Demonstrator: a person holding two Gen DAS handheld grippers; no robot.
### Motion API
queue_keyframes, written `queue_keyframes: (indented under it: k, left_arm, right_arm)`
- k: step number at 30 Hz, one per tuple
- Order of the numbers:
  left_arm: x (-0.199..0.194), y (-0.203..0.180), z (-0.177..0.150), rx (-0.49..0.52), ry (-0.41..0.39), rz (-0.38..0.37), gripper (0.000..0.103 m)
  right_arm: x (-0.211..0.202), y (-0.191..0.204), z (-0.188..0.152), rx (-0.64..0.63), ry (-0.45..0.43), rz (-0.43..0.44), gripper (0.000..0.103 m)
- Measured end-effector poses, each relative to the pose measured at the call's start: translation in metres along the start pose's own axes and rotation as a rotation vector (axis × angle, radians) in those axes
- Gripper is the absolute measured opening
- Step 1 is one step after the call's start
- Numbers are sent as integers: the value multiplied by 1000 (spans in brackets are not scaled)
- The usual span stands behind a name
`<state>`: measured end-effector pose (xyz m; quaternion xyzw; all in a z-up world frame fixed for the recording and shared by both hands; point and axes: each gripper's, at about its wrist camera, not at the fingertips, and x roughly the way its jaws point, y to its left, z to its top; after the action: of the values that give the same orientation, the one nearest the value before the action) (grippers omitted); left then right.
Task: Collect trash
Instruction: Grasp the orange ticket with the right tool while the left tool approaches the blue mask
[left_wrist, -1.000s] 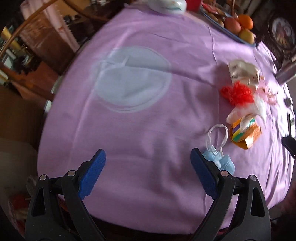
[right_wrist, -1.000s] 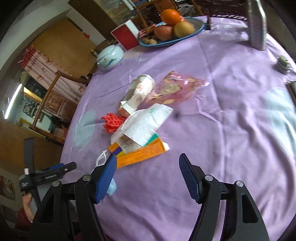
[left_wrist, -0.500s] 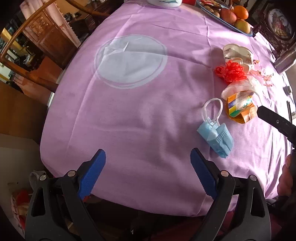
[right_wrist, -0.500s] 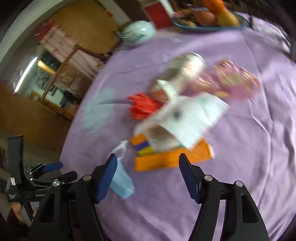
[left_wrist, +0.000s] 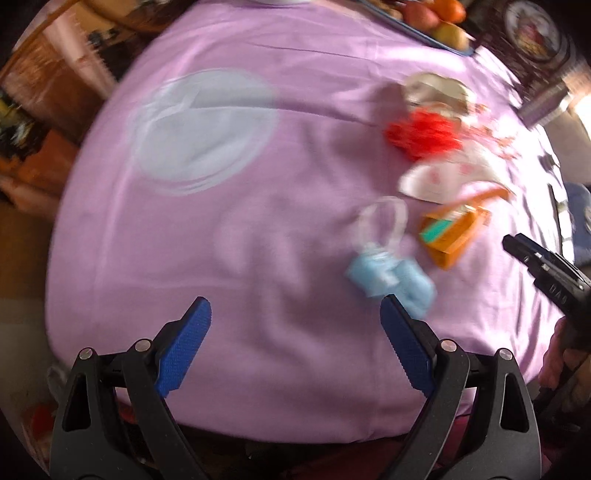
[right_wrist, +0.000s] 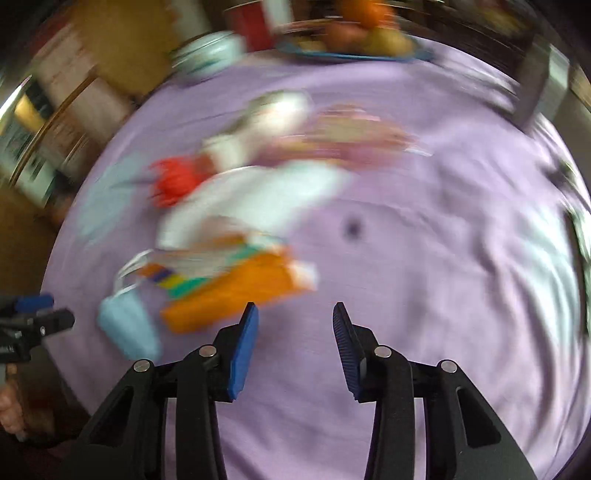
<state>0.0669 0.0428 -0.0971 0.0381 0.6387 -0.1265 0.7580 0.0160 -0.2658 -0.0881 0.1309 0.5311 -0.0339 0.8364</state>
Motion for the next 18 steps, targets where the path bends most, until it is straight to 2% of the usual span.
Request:
queue_keyframes:
  k: [4, 7, 13, 18]
  left_arm:
    - [11, -31, 9, 83, 22, -79, 90]
    - [25, -50, 12, 120, 62, -119, 90]
    - [45, -50, 15, 93, 99, -60, 90]
    - [30, -14, 11, 51, 60, 41, 90]
  right_arm:
    - [-20, -34, -4, 140, -43, 39, 43]
    - [-28, -34, -5, 171, -61, 73, 44]
    - [-35, -38, -6, 114, -75, 88, 50]
    - [-26, -21, -10, 88, -50, 155, 51]
